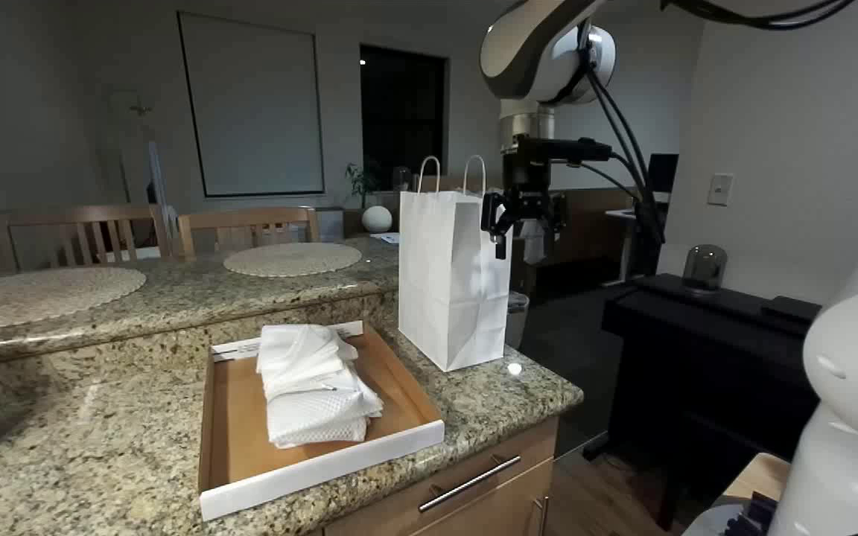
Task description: Pick the cloths in the box and put them in the bag
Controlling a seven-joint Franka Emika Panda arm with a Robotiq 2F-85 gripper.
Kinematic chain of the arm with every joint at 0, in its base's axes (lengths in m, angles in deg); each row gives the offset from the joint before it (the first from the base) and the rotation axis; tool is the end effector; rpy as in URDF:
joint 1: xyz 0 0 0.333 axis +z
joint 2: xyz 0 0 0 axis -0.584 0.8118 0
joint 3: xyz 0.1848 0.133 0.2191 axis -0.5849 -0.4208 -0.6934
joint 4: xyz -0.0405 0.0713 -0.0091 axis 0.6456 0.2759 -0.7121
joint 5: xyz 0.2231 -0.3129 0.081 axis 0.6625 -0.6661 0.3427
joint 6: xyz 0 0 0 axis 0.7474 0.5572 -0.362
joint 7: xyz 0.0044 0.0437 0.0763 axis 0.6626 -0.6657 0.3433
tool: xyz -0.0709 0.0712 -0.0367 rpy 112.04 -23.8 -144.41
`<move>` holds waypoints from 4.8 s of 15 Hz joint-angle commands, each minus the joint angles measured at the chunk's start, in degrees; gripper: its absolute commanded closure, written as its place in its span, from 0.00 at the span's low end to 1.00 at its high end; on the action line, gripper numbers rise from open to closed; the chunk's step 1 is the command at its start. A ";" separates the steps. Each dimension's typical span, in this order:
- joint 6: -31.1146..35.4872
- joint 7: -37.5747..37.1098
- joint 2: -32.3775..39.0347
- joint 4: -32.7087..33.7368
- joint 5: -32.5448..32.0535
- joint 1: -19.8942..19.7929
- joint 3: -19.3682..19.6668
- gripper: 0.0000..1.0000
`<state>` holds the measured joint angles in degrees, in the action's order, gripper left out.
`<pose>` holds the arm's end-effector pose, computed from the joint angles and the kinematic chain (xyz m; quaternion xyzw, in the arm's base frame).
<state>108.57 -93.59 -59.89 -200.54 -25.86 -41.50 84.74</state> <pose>0.4501 -0.0736 0.4404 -0.9877 0.1371 0.0730 0.0154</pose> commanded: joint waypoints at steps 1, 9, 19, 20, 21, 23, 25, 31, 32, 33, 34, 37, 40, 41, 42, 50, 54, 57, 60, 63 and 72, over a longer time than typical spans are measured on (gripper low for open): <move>-0.10 -0.02 0.02 0.09 -0.05 0.20 0.20 0.00; -0.10 -0.02 0.02 0.08 -0.05 0.20 0.20 0.00; -0.41 -0.63 0.68 0.01 -1.21 2.67 -2.63 0.00; -0.42 -1.47 0.42 -0.15 -1.75 3.57 -3.83 0.00; -0.27 -2.51 0.17 -0.19 -1.95 4.39 -4.93 0.00; -1.02 -3.96 -0.50 -0.11 -1.75 6.75 -7.79 0.00; -3.11 -5.84 0.12 1.09 -1.03 9.75 -11.12 0.00; -5.31 -17.15 13.10 12.65 -5.72 17.21 -21.15 0.00; -4.45 -20.84 16.35 15.23 -8.00 18.25 -22.21 0.00; -4.33 -23.50 18.88 17.38 -10.45 19.34 -22.57 0.00; -3.86 -26.44 22.26 20.09 -13.37 20.65 -22.63 0.00; -2.26 -32.06 30.15 26.48 -16.17 24.49 -20.68 0.00; -0.36 -36.14 37.81 32.19 -16.25 28.13 -18.11 0.00; -1.08 -37.03 40.38 34.32 -16.14 29.30 -17.08 0.00; -1.42 -38.63 43.18 36.16 -16.63 30.64 -15.79 0.00; -7.40 -43.26 56.72 48.56 -14.66 35.06 -9.23 0.00; -13.98 -41.99 60.27 54.29 -13.72 34.49 -8.18 0.25; -18.88 -40.56 62.47 57.79 -12.71 33.99 -8.26 0.40; -23.23 -38.90 65.34 61.36 -11.23 33.38 -8.66 0.61; -25.43 -37.95 67.25 63.78 -9.77 32.95 -8.59 0.80; -23.44 -33.49 63.70 60.74 -5.48 29.00 -10.32 0.91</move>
<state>84.75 -130.37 7.35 -136.39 -33.33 -10.31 75.81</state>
